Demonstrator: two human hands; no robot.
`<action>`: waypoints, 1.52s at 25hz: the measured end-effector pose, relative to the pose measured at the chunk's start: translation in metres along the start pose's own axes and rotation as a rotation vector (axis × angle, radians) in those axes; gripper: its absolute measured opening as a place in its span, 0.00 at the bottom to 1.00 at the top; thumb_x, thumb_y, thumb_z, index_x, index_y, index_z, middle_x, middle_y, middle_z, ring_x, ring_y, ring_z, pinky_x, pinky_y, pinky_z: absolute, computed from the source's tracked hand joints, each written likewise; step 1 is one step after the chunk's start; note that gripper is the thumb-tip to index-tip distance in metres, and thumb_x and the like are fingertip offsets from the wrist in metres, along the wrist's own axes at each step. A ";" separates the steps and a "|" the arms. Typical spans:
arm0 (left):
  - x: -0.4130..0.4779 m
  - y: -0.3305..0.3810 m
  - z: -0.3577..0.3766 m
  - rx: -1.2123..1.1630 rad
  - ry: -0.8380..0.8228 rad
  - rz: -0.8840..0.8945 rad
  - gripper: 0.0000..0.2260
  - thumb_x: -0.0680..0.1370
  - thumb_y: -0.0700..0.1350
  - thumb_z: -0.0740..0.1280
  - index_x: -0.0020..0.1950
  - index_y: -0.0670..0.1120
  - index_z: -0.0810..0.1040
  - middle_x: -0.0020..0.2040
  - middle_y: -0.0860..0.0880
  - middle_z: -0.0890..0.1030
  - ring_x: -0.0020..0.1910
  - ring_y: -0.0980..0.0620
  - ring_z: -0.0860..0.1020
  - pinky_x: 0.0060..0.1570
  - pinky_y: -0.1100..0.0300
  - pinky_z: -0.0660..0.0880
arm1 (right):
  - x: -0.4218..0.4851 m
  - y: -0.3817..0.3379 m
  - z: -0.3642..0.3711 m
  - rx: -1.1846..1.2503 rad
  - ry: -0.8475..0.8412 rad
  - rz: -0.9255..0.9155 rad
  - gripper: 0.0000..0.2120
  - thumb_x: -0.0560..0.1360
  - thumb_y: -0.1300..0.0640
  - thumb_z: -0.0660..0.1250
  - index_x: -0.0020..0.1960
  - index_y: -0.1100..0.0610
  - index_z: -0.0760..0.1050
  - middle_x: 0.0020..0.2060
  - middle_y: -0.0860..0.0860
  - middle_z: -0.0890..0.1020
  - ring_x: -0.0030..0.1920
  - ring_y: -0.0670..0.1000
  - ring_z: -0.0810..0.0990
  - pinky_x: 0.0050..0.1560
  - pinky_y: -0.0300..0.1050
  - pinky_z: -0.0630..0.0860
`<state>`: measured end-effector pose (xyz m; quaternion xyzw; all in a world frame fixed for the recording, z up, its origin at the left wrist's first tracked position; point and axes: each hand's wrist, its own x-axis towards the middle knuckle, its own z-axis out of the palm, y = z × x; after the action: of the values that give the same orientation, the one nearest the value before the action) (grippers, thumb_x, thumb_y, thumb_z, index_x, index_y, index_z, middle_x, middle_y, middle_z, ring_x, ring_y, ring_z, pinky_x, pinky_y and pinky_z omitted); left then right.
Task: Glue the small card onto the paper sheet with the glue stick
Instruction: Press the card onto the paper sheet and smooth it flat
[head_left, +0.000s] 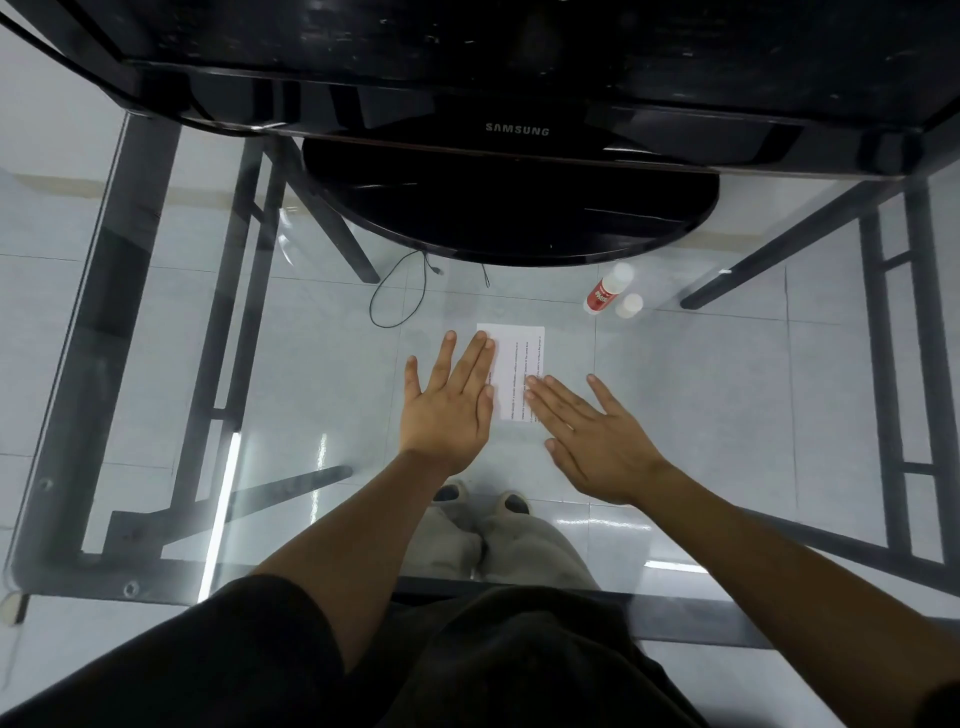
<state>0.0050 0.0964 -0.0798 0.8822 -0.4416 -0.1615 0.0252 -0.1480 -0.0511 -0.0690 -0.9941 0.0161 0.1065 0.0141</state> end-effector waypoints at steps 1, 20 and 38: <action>0.000 -0.001 0.001 0.004 0.009 0.001 0.24 0.79 0.55 0.37 0.73 0.53 0.31 0.72 0.58 0.32 0.72 0.52 0.31 0.69 0.43 0.36 | 0.006 -0.007 -0.002 0.003 0.004 -0.016 0.26 0.78 0.47 0.47 0.73 0.57 0.57 0.72 0.53 0.63 0.72 0.51 0.54 0.69 0.59 0.47; 0.001 -0.002 0.002 0.029 0.020 -0.006 0.24 0.79 0.57 0.36 0.73 0.53 0.31 0.72 0.57 0.32 0.72 0.52 0.31 0.68 0.44 0.36 | 0.009 -0.006 -0.003 0.026 -0.109 0.042 0.27 0.79 0.45 0.44 0.75 0.55 0.50 0.75 0.52 0.56 0.72 0.49 0.42 0.69 0.57 0.36; 0.001 0.003 -0.002 0.028 -0.012 -0.003 0.24 0.78 0.57 0.35 0.69 0.53 0.26 0.73 0.55 0.33 0.71 0.51 0.29 0.67 0.44 0.34 | -0.032 -0.018 -0.013 0.118 -0.159 0.059 0.29 0.79 0.44 0.37 0.72 0.55 0.62 0.71 0.52 0.67 0.70 0.53 0.65 0.68 0.60 0.56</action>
<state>0.0040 0.0936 -0.0782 0.8823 -0.4424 -0.1605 0.0099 -0.1756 -0.0325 -0.0488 -0.9791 0.0502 0.1842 0.0705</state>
